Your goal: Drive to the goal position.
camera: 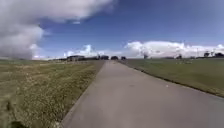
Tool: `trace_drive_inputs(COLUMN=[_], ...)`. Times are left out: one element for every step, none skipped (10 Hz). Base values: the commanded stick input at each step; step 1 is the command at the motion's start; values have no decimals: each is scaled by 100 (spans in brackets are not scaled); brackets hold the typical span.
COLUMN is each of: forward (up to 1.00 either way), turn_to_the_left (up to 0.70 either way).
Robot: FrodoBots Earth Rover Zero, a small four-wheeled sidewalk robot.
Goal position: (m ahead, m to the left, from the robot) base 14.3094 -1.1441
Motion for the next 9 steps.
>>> trace_drive_inputs(forward=[70,70,70,70,70,70,70,70,70], turn_to_the_left=[0,0,0,0,0,0,0,0,0])
